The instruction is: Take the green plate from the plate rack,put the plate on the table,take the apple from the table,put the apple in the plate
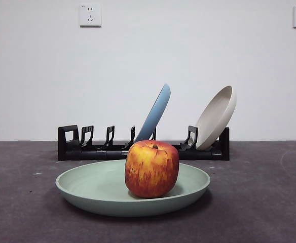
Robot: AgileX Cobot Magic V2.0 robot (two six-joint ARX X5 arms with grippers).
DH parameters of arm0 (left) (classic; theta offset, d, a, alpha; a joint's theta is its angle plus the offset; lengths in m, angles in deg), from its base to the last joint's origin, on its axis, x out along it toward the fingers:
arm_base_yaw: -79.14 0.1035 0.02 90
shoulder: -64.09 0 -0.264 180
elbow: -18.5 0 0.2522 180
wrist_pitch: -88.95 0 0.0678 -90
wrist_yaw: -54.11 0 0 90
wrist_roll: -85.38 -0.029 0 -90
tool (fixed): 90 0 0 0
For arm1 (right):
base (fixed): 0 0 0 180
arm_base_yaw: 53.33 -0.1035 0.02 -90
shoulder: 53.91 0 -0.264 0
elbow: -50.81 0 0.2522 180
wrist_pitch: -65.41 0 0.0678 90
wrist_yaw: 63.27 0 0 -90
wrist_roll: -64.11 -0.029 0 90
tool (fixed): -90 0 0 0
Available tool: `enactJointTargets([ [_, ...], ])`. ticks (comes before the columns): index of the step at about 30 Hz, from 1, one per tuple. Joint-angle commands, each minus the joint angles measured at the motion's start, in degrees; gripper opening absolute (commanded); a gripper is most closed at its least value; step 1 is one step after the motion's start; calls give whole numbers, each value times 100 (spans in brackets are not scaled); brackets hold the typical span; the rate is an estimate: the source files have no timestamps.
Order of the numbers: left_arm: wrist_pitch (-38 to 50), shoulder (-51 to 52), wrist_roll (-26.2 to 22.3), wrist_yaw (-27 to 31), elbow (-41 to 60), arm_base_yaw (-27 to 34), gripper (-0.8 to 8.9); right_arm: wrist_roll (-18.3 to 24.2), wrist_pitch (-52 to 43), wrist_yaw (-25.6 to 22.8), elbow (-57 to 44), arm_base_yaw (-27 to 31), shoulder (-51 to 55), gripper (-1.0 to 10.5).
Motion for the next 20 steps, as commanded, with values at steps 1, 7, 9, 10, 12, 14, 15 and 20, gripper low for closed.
enactJointTargets([
  [1,4,13,35,9,76,15,-3,-289,-780,2,-994,109,437,1],
  [7,4,13,35,9,76,15,-3,-354,-1394,-7,-2297,317,1292,1],
  [9,4,13,35,9,76,15,-3,-378,-1388,-7,-2557,374,1486,1],
  [10,4,13,35,9,76,15,-3,-378,-1364,-7,-2640,387,1552,1],
  [12,4,13,35,9,76,15,-3,-376,-1370,-7,-2793,398,1578,1],
  [14,4,13,35,9,76,15,-3,-378,-1368,-4,-2916,426,1578,1],
  [15,4,13,35,9,76,15,-3,-378,-1368,-4,-2981,442,1578,1],
  [20,4,13,35,9,76,15,-3,-378,-1368,-2,-3237,448,1578,1],
])
